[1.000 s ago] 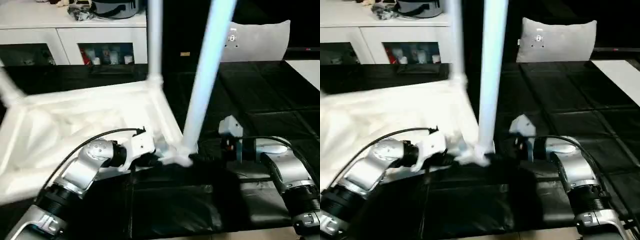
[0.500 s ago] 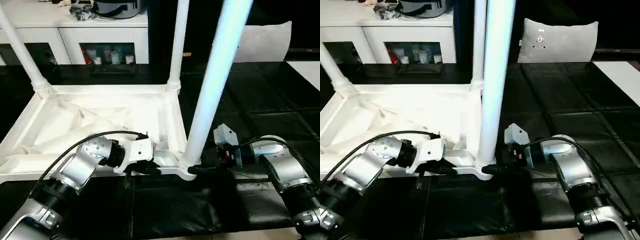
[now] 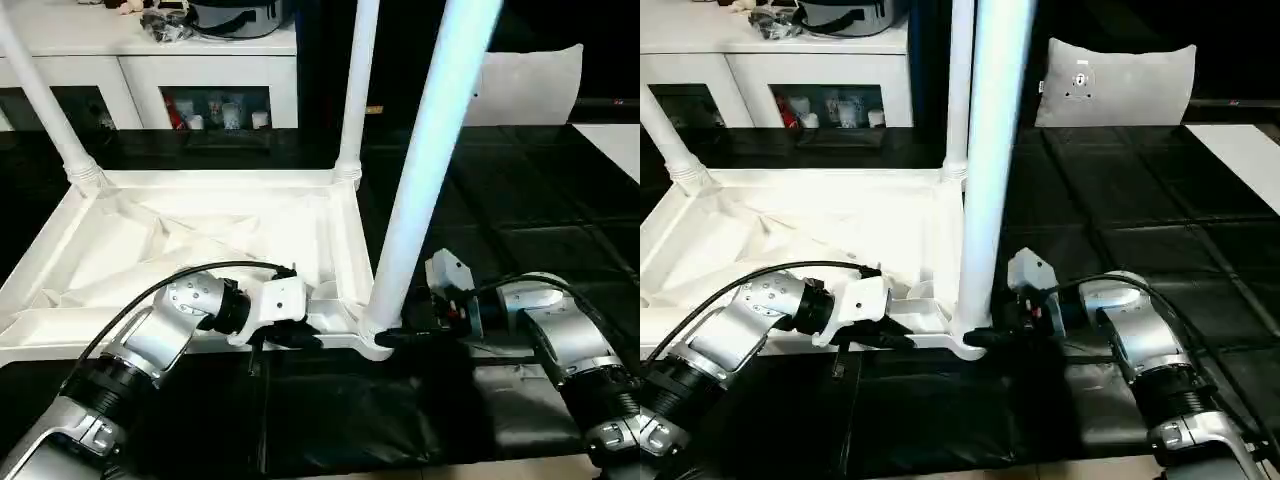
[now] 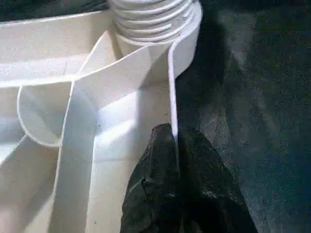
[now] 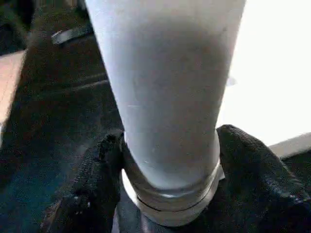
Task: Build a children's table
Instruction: Rotate leg to tighten
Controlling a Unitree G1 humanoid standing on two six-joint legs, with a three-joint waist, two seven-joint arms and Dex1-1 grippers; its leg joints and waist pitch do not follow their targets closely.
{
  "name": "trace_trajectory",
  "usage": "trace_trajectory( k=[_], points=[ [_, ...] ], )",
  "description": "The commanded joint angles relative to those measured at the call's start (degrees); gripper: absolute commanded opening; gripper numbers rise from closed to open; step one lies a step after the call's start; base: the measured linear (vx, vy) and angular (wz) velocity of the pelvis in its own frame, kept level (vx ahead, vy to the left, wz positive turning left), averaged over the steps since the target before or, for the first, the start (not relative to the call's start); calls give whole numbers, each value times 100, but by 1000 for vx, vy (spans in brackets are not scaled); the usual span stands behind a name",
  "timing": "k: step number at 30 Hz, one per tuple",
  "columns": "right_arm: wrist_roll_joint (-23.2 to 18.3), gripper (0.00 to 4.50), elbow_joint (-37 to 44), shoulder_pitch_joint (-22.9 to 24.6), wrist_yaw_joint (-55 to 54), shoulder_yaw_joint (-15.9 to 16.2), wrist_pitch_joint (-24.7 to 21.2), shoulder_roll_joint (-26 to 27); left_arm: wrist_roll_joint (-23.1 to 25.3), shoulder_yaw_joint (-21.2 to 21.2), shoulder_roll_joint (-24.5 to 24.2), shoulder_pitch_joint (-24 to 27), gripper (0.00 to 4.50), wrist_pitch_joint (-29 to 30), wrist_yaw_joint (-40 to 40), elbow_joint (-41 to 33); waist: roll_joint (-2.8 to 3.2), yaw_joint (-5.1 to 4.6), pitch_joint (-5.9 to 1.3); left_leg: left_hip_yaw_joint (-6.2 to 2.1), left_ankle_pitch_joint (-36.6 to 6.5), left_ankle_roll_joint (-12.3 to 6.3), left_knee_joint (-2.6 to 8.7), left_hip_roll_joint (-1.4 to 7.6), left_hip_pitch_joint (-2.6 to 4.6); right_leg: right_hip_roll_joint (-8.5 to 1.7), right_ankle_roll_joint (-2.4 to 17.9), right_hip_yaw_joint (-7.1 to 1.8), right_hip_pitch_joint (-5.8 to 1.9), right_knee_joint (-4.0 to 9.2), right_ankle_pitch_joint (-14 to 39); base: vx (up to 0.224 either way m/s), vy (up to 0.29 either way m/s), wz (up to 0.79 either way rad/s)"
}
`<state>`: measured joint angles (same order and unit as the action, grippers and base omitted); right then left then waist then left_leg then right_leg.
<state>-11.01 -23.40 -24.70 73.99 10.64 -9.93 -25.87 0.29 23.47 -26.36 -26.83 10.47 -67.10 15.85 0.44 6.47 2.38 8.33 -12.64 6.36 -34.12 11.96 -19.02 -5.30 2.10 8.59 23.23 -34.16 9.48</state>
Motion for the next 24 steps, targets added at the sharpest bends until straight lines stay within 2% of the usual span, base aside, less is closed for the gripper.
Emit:
trace_trajectory(
  k=[1,2,3,4,6,7,8,9,10,11,13,14,15,17,20,22,23,24],
  points=[
    [-100,270,125,-16,-581,-9,-232,434,-133,-148,413,17,0,569,624,-358,-75,-31,-336,75,-584,-368,384,106,-94,-342,599,-353,-383,467,2155,0,0,0],
    [-75,270,100,-26,-680,-22,-238,477,-135,-162,446,19,0,631,677,-383,-65,-29,-336,76,-590,-360,384,99,-92,-342,574,-350,-382,484,2206,0,0,0],
    [59,270,-161,-147,-1591,-217,-266,902,-75,-296,756,-13,0,1024,1210,-471,-72,-51,-335,68,-593,-341,386,82,-113,-336,526,-335,-391,492,2271,0,0,0],
    [59,270,-161,-147,-1591,-217,-266,902,-75,-296,756,-13,0,1024,1210,-471,-72,-110,-327,64,-581,-274,393,86,-121,-333,523,-330,-382,493,2256,0,0,0],
    [-30,270,-295,-233,-2158,-406,-438,1246,-3,-406,1031,-52,0,1237,1663,-483,-77,-197,-347,48,-540,-238,386,74,-146,-335,482,-317,-418,489,2210,0,0,0],
    [23,269,-309,-250,-2426,-424,-450,1405,38,-457,1206,-57,0,1368,1913,-507,-63,-230,-357,50,-509,-266,372,70,-131,-335,541,-327,-404,482,2076,0,0,0],
    [28,269,-308,-251,-2443,-423,-450,1415,41,-461,1218,-58,0,1377,1929,-509,-67,-255,-354,51,-494,-297,376,72,-137,-330,569,-327,-402,484,2027,0,0,0],
    [168,269,-318,-268,-2827,-410,-440,1611,91,-524,1455,-45,0,1605,2252,-582,-61,-281,-363,56,-451,-322,363,76,-148,-326,619,-336,-411,455,1884,0,0,0],
    [258,269,-344,-284,-3067,-405,-428,1716,120,-555,1590,-29,0,1736,2437,-633,-49,-280,-369,55,-395,-363,354,67,-140,-332,662,-330,-410,456,1812,0,0,0],
    [399,269,-442,-331,-3491,-429,-444,1859,165,-552,1745,-11,0,1845,2641,-663,-67,-295,-369,59,-335,-373,355,71,-156,-323,677,-338,-412,443,1745,0,0,0],
    [565,269,-590,-391,-3970,-495,-455,2025,237,-537,1916,4,0,1910,2858,-670,-64,-305,-366,61,-246,-410,357,57,-155,-319,688,-335,-408,446,1695,0,0,0],
    [530,269,-602,-379,-3983,-549,-408,2082,266,-507,1965,14,0,1925,2893,-689,-63,-309,-363,63,-254,-419,356,55,-153,-317,695,-338,-403,450,1689,0,0,0],
    [448,304,-562,-349,-3986,-642,-354,2134,307,-465,1948,11,0,1903,2875,-696,-58,-300,-362,65,-298,-450,360,58,-142,-322,695,-341,-401,459,1691,0,0,0],
    [339,339,-467,-312,-3973,-730,-343,2163,371,-430,1843,-3,0,1854,2847,-692,-42,-296,-358,57,-374,-498,371,77,-136,-322,732,-346,-400,451,1614,0,0,0],
    [334,367,-401,-281,-3922,-730,-309,2114,379,-426,1736,-10,0,1800,2784,-696,-39,-300,-353,51,-443,-504,379,86,-136,-326,760,-348,-402,444,1579,0,0,0],
    [279,384,-302,-231,-3818,-780,-280,2048,340,-462,1647,11,0,1799,2685,-750,-12,-294,-351,53,-456,-500,378,80,-134,-330,782,-354,-406,442,1552,0,0,0],
    [266,384,-255,-207,-3743,-788,-249,1991,355,-440,1584,16,0,1741,2617,-749,-19,-299,-349,57,-456,-500,378,80,-137,-328,777,-356,-407,451,1552,0,0,0],
    [266,404,-255,-207,-3743,-788,-249,1991,355,-440,1584,16,0,1741,2617,-749,-24,-292,-353,51,-458,-498,379,82,-136,-332,782,-354,-414,442,1543,0,0,0]
  ],
)
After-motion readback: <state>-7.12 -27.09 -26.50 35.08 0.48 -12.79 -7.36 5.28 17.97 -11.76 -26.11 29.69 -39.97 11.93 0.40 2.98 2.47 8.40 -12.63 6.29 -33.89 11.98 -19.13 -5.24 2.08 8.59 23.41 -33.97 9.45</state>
